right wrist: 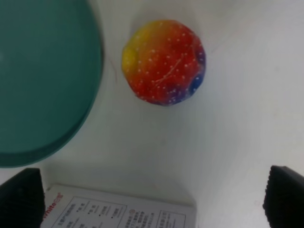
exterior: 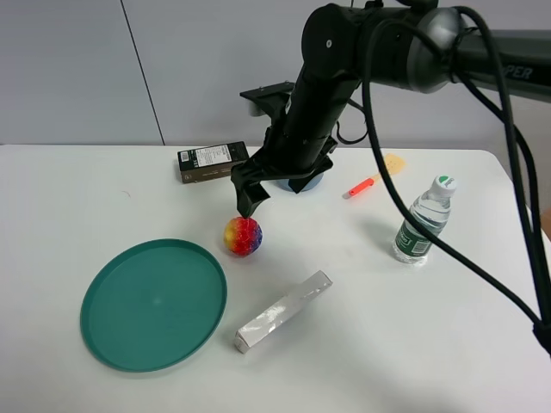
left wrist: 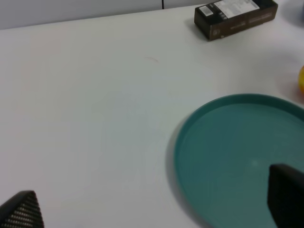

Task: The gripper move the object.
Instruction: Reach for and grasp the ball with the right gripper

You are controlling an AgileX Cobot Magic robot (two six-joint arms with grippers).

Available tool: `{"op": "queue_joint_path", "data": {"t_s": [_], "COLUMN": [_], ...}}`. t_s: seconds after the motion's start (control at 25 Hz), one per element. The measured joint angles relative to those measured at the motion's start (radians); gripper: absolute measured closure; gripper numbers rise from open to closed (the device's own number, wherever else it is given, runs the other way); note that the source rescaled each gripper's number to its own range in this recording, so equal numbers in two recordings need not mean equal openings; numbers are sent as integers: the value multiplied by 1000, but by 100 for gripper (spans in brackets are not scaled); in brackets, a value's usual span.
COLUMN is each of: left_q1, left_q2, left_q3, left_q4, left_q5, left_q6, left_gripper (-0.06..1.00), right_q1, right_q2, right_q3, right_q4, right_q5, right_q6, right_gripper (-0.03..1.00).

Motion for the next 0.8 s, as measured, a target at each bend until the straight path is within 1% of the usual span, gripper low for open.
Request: {"op": "queue_joint_path", "data": {"t_s": [0.28, 0.6, 0.8], "left_q1": [0, 0, 0], "left_q2": [0, 0, 0], "left_q3": [0, 0, 0], "left_q4": [1, 1, 1], "left_q5": [0, 0, 0], "left_q6": [0, 0, 0], "left_gripper": [-6, -6, -6], "right_q1": [32, 33, 33], "right_q2": [71, 140, 205], "right_q3": [-2, -6, -88], "right_q4": [21, 25, 8], "right_q5": [-8, -39, -32], "right_q6": [-4, -4, -4], "right_gripper": [20, 20, 20]}}
